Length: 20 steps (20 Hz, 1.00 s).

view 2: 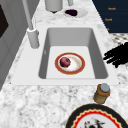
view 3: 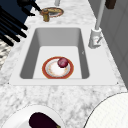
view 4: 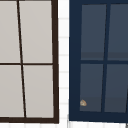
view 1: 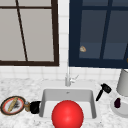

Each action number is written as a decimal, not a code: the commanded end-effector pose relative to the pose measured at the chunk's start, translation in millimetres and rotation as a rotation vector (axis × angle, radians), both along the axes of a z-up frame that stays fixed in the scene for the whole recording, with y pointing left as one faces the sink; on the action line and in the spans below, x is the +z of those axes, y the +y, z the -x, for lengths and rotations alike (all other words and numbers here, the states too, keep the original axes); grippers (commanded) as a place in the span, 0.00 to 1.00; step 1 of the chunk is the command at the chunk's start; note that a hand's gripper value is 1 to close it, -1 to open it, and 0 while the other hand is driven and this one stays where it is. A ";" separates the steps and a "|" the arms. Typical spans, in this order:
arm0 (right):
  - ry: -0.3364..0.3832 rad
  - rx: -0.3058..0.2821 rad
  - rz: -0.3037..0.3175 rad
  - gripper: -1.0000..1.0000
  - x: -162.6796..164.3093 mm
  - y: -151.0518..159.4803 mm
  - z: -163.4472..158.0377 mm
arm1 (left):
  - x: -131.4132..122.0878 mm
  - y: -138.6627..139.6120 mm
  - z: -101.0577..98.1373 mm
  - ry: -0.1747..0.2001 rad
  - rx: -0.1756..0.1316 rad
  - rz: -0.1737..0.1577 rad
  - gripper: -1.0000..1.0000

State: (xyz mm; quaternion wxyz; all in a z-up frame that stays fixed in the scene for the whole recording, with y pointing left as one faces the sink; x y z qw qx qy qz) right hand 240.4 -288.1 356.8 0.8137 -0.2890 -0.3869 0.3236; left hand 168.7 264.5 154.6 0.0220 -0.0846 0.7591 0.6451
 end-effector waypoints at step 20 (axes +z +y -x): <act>-0.172 -0.211 -0.195 0.00 7.4 -4.0 5.6 | 0.0 0.0 0.0 0.000 0.000 0.000 0.50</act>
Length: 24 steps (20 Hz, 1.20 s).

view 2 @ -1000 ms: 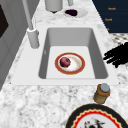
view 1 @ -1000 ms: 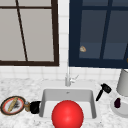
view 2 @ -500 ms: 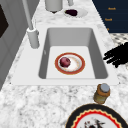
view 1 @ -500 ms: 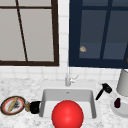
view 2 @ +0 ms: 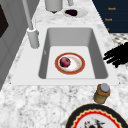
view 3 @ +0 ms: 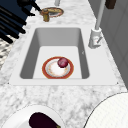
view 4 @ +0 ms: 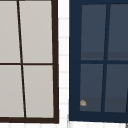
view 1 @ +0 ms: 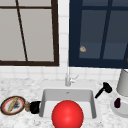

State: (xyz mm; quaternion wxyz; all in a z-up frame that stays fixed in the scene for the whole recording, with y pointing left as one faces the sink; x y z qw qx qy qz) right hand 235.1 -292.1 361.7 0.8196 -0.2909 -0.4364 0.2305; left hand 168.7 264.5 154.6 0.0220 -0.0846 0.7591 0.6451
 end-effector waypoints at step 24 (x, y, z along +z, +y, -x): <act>-0.027 -0.044 -0.248 0.00 42.2 -52.4 73.4 | 0.0 0.0 0.0 0.000 0.000 0.000 0.50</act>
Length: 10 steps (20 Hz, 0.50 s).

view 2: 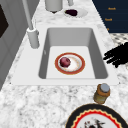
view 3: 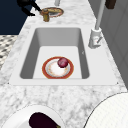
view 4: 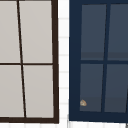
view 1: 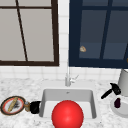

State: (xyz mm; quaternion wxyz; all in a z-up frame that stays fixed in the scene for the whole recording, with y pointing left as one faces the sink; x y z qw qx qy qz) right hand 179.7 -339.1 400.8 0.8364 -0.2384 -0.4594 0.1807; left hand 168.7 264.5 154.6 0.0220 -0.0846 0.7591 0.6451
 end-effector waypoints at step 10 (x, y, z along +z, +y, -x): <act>-0.063 -0.065 -0.231 0.00 5.5 -8.6 56.0 | 0.0 0.0 0.0 0.000 0.000 0.000 0.50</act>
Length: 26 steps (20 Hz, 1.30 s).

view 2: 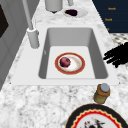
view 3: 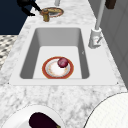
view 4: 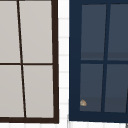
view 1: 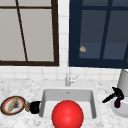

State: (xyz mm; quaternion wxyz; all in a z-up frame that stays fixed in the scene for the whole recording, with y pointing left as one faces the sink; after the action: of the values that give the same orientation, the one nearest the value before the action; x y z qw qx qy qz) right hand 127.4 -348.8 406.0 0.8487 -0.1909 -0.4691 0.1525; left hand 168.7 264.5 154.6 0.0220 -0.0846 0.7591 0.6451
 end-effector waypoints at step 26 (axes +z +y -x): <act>-0.103 -0.296 -0.132 0.00 11.9 -3.3 14.1 | 0.0 0.0 0.0 0.000 0.000 0.000 0.50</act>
State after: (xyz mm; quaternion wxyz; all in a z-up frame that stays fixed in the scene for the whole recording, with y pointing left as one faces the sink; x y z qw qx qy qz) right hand 113.2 -352.1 414.3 0.8491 -0.1924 -0.4907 0.0345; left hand 168.7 264.5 154.6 0.0220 -0.0846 0.7591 0.6451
